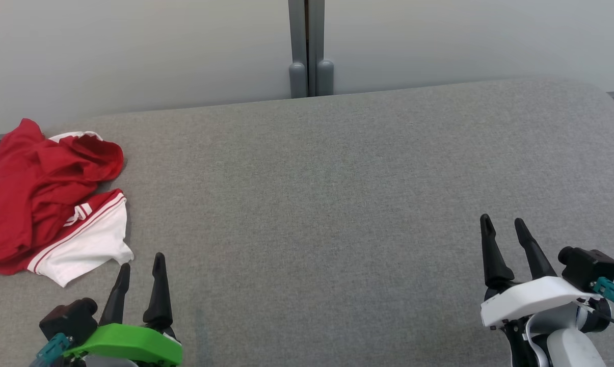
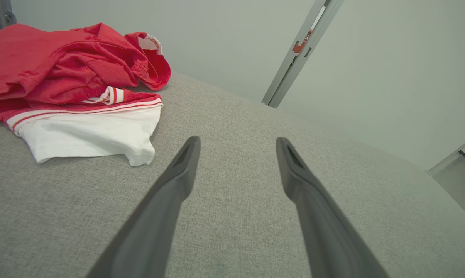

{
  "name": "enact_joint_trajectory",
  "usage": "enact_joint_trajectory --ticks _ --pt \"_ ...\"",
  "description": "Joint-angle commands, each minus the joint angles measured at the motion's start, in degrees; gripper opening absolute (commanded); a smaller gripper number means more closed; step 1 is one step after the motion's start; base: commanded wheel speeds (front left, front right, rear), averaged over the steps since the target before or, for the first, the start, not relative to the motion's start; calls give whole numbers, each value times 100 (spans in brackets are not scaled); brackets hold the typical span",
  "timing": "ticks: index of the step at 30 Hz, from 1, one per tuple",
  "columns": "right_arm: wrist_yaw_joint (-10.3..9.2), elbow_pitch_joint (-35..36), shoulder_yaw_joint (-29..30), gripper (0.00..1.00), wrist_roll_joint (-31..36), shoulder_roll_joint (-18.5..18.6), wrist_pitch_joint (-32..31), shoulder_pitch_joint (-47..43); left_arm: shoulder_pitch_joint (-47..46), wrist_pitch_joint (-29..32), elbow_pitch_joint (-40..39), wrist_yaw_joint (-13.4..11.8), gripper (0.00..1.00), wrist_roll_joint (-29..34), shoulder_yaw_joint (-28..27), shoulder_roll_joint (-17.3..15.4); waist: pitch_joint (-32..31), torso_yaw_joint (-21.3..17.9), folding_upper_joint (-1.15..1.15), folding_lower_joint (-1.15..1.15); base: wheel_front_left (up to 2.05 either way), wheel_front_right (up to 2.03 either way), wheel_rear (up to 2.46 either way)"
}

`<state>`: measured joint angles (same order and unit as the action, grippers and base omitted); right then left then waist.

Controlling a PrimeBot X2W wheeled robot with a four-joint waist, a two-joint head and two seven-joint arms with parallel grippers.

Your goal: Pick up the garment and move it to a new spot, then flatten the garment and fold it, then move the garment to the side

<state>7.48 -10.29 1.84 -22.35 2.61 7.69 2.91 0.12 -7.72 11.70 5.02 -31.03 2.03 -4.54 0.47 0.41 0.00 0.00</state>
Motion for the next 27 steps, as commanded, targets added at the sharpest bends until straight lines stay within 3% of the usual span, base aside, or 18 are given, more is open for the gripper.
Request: enact_joint_trajectory --ticks 1,27 --pt "1 54 -4 100 195 34 68 10 7 -66 -59 -12 100 180 20 -78 -1 0 0 0 0 0 0" --pt "2 92 -178 100 1465 36 424 -103 169 -418 -93 140 100 1369 -44 57 4 26 0 0 0 0 0"
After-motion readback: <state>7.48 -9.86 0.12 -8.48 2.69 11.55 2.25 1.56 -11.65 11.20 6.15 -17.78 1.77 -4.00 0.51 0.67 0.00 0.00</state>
